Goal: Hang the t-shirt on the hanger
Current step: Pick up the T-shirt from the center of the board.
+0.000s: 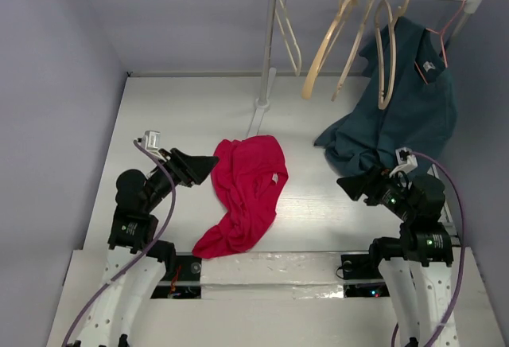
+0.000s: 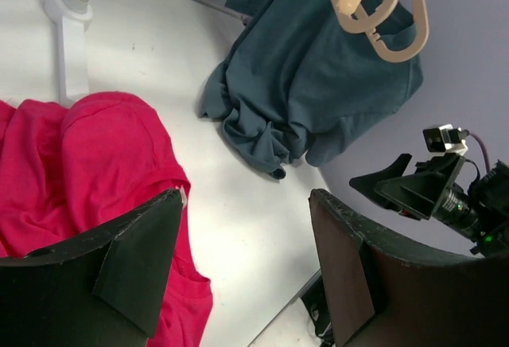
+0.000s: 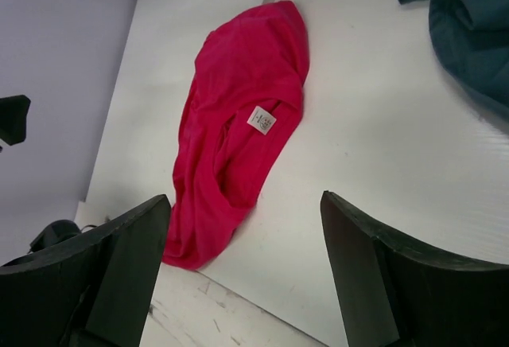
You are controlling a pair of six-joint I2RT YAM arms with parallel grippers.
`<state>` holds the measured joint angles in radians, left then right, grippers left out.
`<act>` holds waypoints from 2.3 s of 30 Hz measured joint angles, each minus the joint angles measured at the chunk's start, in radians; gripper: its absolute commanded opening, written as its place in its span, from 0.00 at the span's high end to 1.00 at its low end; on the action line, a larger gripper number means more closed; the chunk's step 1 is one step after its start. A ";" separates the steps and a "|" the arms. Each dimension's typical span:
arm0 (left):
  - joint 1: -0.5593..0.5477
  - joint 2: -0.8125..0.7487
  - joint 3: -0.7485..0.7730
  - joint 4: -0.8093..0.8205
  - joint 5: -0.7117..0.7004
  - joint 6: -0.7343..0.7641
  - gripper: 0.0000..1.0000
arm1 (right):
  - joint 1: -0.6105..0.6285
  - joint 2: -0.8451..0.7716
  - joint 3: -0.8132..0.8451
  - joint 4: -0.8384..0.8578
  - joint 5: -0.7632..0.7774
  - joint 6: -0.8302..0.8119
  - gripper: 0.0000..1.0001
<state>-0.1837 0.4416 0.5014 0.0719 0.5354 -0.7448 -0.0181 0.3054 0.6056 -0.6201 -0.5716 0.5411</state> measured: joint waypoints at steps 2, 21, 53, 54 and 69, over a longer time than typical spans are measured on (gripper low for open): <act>0.000 0.008 -0.014 0.005 0.003 0.004 0.44 | 0.000 0.019 -0.038 0.040 -0.018 0.016 0.25; -0.703 0.555 0.108 0.012 -0.731 0.220 0.92 | 0.595 0.447 -0.260 0.545 0.326 0.199 0.83; -0.733 1.280 0.361 0.146 -0.867 0.560 0.57 | 0.596 0.513 -0.373 0.719 0.357 0.190 0.60; -0.733 1.290 0.366 0.147 -0.871 0.560 0.56 | 0.599 0.520 -0.373 0.724 0.355 0.190 0.60; -0.707 1.312 0.383 0.192 -0.901 0.528 0.65 | 0.623 0.636 -0.374 0.809 0.351 0.188 0.54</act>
<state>-0.8906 1.7538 0.8841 0.2638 -0.3660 -0.2165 0.6052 0.9409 0.2317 0.1894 -0.2207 0.7296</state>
